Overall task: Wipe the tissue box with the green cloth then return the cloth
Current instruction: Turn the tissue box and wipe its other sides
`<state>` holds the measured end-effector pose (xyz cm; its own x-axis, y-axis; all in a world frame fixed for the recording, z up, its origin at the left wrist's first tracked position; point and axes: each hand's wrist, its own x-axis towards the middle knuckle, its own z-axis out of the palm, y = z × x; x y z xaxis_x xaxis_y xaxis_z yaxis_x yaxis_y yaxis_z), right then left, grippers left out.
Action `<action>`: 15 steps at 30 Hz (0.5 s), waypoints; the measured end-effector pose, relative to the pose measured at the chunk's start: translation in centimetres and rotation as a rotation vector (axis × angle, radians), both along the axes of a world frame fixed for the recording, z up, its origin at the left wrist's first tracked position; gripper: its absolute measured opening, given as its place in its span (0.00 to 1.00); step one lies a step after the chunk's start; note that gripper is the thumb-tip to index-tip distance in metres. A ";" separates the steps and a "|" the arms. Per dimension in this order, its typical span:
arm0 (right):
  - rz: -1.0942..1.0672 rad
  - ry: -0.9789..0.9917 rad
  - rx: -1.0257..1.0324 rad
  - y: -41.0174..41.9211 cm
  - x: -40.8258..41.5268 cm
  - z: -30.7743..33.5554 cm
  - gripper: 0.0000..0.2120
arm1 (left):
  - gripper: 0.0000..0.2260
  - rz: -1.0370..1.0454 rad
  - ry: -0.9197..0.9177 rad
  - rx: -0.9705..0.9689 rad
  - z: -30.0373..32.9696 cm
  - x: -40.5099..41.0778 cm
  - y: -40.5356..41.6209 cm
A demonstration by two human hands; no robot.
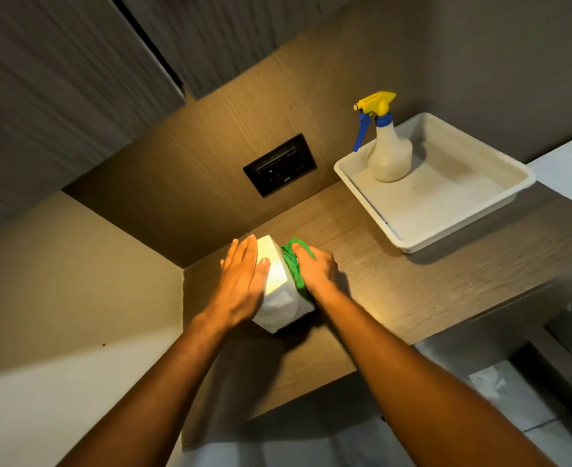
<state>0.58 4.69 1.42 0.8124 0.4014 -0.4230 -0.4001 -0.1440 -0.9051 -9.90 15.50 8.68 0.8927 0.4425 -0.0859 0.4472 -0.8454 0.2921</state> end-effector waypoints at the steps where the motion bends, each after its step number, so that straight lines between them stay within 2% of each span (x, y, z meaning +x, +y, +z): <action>1: 0.026 0.009 -0.001 0.6 0.9 0.3 0.20 | 0.33 -0.001 0.008 0.001 0.1 0.0 0.0; 7: 0.145 -0.006 0.018 2.7 3.2 1.5 0.21 | 0.34 0.004 0.020 -0.009 0.5 0.1 -0.5; 15: 0.162 -0.034 0.115 -1.0 -0.3 -0.6 0.23 | 0.34 -0.006 0.002 0.023 -0.2 0.1 0.1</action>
